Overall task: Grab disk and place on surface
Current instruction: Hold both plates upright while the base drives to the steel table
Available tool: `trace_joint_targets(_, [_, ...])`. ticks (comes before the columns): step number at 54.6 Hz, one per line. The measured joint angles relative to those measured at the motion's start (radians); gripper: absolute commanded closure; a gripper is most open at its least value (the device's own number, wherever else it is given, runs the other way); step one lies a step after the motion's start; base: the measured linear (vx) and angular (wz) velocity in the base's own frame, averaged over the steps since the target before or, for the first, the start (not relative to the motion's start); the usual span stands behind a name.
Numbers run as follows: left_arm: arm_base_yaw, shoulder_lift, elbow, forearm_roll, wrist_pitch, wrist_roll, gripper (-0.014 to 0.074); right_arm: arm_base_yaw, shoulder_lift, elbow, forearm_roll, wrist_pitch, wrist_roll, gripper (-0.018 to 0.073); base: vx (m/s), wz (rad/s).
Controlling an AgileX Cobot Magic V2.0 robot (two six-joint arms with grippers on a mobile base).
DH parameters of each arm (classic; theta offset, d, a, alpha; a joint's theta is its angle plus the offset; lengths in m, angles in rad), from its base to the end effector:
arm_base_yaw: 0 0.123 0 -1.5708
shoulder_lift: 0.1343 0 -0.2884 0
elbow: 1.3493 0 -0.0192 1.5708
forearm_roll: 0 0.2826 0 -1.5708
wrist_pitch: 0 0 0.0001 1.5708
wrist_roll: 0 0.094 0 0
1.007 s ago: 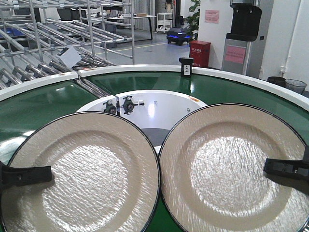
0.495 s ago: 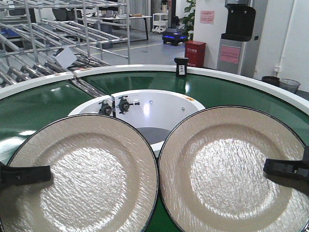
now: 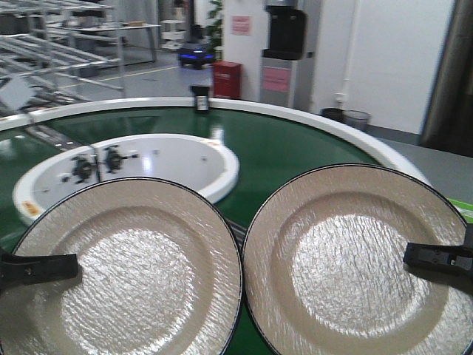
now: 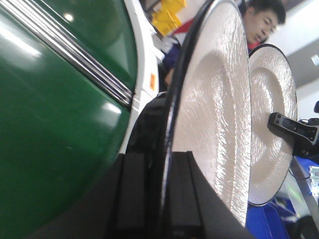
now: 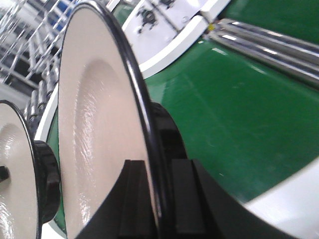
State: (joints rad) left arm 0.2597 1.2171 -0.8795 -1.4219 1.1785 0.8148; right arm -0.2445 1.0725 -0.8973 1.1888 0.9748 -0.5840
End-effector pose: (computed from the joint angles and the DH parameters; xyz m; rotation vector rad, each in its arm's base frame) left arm 0.2611 -0.0195 0.3317 0.0229 2.0166 -1.2985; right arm 0.2411 0.0143 0.3533 0.1254 2.0769 1.0084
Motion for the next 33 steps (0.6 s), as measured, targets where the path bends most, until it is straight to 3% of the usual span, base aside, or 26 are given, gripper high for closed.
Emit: trace_joint_targets(33, [0.000, 0.000, 0.000, 0.001, 0.004, 0.000, 0.0597, 0.000, 0.000, 0.000, -0.001, 0.000, 0.000, 0.0568, -0.16, -0.62])
